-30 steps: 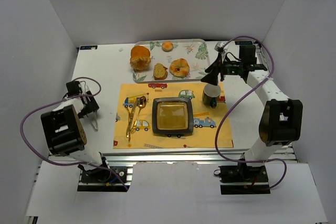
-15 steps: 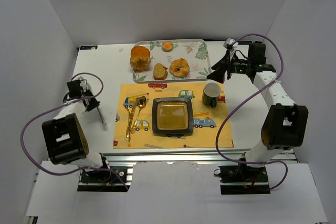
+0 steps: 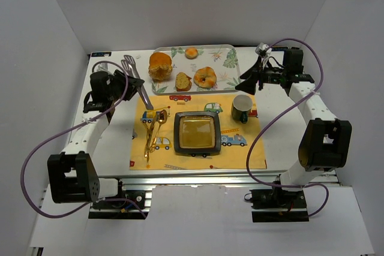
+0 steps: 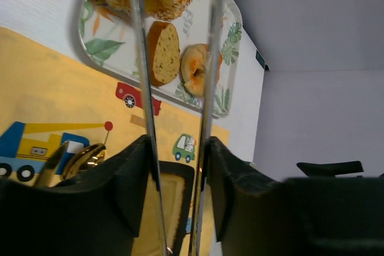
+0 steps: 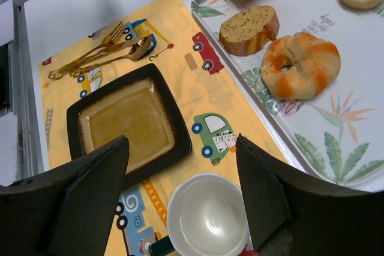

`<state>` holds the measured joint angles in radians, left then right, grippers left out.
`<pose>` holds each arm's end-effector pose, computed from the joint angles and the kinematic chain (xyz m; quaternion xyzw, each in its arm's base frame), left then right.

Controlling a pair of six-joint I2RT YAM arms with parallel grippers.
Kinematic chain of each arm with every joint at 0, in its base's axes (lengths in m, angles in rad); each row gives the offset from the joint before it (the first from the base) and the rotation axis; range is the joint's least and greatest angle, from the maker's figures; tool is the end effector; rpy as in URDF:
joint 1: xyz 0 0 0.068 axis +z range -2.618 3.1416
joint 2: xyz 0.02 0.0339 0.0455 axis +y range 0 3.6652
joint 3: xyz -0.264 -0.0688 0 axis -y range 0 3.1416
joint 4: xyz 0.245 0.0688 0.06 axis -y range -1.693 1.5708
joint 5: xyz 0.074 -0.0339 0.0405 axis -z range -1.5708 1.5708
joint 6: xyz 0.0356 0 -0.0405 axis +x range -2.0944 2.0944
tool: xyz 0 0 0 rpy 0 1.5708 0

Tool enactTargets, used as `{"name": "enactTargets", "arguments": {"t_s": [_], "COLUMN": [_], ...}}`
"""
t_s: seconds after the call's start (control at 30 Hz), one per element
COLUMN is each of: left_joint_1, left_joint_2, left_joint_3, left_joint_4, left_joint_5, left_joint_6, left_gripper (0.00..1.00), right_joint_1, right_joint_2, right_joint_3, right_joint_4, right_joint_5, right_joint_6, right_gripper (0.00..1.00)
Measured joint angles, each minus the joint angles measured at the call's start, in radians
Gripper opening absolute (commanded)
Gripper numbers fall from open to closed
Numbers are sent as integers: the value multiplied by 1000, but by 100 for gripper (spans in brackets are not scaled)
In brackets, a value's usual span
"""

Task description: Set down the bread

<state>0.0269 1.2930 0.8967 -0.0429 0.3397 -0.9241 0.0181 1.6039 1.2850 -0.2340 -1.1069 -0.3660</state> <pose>0.2943 -0.0039 0.2824 -0.3003 0.7812 -0.3577 0.4142 0.3561 0.0383 0.3103 -0.3932 0.6804 0.3803 0.4877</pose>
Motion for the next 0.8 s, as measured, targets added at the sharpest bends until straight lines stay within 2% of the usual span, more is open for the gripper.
{"name": "enactTargets", "arguments": {"t_s": [0.27,0.53,0.8], "left_joint_1": [-77,-156,-180], "left_joint_2": [80,177,228], "left_joint_3": [74,80,90], "left_joint_4": [-8,51,106], "left_joint_5": [34,31,16], "left_joint_6": [-89,-215,-342], "left_gripper": [56,55,55], "right_joint_1": [0,0,-3], "right_joint_2": [0,0,0], "right_joint_3": [-27,-37,-39], "right_joint_4": [23,27,28], "right_joint_5": [-7,-8,-12], "right_joint_6": [18,18,18], "right_gripper": [77,77,77]}}
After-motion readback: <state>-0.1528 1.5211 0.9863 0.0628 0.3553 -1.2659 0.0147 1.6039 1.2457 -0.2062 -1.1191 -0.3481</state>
